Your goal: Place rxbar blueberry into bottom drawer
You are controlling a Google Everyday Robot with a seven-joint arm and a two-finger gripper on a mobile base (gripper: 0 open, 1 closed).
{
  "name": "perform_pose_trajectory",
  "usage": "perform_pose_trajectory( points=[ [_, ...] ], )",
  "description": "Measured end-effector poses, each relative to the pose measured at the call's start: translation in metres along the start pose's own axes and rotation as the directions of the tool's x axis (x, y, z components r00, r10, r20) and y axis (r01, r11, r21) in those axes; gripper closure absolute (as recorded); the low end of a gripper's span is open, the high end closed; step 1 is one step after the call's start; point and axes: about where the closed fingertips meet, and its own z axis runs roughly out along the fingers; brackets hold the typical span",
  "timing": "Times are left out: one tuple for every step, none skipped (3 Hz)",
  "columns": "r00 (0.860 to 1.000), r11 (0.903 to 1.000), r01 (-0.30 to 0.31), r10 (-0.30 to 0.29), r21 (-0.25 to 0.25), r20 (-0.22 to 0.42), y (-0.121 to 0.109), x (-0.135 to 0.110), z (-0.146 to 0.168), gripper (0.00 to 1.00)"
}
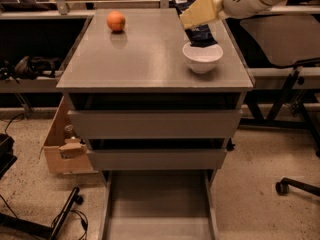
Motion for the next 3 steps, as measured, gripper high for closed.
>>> perform_pose_trajectory(
  points=[
    [1.000, 0.9991, 0.023, -0.023, 0.034, 0.005, 0.033, 0.043, -0.038, 1.00],
    [0.981, 0.9945, 0.012, 0.009, 0.104, -0.196, 0.022, 0.172, -0.001, 1.00],
    [0.915, 0.9917, -0.025, 0.074, 0.126, -0.396, 0.009, 0.291, 0.054, 1.00]
  ],
)
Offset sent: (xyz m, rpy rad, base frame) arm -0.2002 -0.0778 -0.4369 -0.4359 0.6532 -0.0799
